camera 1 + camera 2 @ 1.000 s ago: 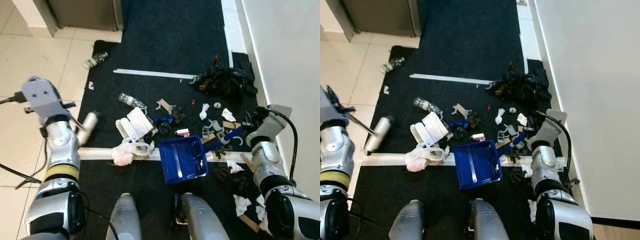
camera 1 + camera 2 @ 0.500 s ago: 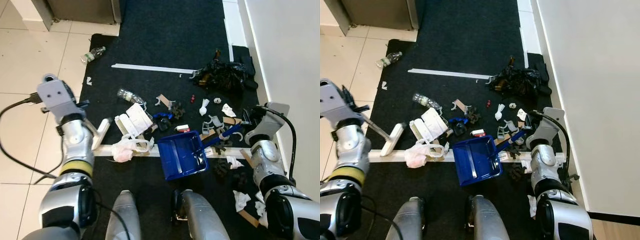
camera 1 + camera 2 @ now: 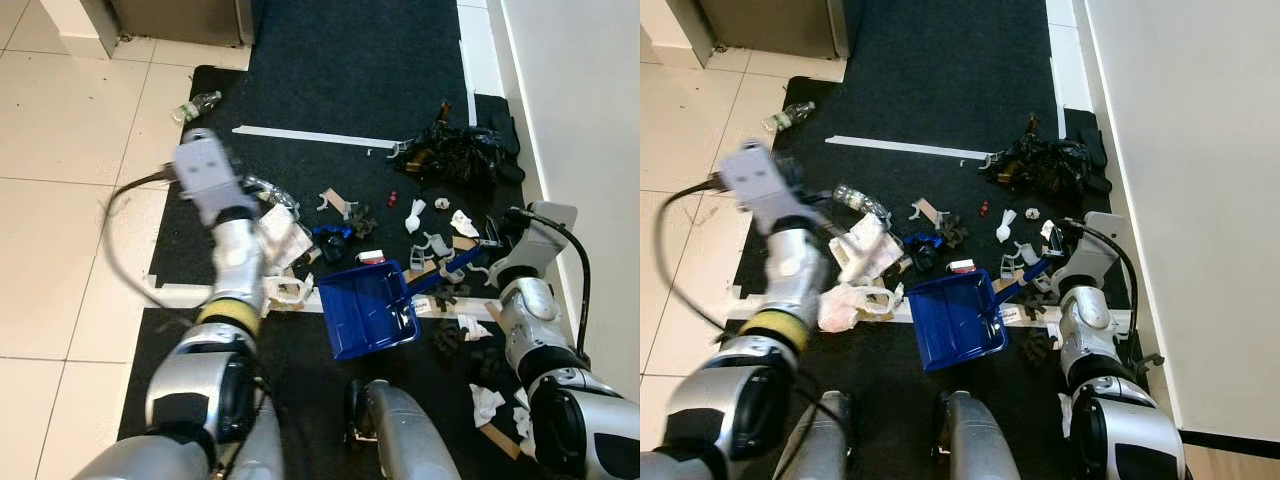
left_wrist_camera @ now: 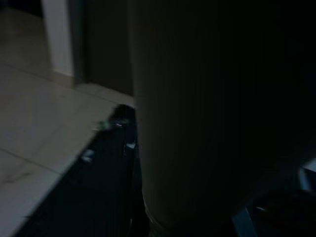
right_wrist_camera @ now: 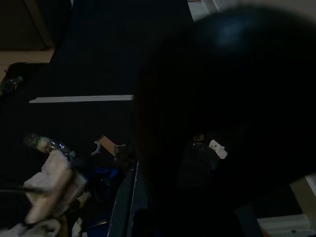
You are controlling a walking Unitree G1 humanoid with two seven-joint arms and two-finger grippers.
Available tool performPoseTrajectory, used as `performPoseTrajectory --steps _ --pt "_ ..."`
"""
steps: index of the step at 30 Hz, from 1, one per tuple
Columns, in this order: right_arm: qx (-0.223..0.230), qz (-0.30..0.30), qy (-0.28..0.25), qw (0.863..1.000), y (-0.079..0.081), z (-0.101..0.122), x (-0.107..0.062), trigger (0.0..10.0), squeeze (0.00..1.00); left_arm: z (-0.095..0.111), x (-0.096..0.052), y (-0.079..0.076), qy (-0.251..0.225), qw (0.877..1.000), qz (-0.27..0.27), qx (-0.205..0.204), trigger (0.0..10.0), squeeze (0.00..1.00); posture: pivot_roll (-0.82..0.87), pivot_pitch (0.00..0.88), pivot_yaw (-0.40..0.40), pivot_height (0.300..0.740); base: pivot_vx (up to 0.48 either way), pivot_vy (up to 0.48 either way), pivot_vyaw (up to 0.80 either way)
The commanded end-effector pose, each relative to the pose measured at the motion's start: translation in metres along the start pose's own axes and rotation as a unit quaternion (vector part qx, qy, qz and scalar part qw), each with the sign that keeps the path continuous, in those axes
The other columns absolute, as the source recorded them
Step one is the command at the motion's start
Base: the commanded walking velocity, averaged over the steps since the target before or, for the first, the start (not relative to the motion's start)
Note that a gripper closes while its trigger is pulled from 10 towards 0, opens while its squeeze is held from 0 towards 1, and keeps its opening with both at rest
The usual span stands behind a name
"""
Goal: Sweep floor
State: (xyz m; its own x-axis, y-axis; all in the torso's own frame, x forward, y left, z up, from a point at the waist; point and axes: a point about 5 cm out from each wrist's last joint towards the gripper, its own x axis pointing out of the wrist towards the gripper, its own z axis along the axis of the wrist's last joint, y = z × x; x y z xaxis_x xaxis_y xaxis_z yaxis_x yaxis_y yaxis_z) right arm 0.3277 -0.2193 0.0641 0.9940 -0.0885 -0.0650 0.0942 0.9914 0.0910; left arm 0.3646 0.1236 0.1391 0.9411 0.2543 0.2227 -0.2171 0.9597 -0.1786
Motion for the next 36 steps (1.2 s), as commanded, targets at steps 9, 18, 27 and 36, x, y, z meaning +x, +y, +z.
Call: performPoseTrajectory --steps 9,18,27,36 --pt "0.004 -0.004 0.034 0.999 -0.001 -0.013 -0.005 10.0 0.0 0.014 -0.014 -0.07 0.002 0.996 -0.083 -0.037 10.0 0.0 0.01 0.227 -0.098 0.74 0.0 0.0 0.0" --pt "0.007 -0.005 0.036 0.999 -0.001 -0.014 -0.006 10.0 0.0 0.031 0.015 -0.003 -0.057 0.991 -0.055 0.112 10.0 0.0 0.03 0.22 -0.103 0.74 0.0 0.0 0.0" --pt "0.006 -0.003 0.042 0.999 0.001 -0.013 -0.003 10.0 0.0 0.069 0.036 0.095 -0.077 0.972 0.038 0.217 10.0 0.0 0.07 0.209 -0.122 0.74 0.0 0.0 0.0" --pt "0.008 0.007 0.043 0.999 0.007 -0.012 -0.001 10.0 0.0 0.007 -0.004 0.103 0.028 0.985 0.096 0.14 10.0 0.0 0.07 0.199 -0.133 0.74 0.0 0.0 0.0"
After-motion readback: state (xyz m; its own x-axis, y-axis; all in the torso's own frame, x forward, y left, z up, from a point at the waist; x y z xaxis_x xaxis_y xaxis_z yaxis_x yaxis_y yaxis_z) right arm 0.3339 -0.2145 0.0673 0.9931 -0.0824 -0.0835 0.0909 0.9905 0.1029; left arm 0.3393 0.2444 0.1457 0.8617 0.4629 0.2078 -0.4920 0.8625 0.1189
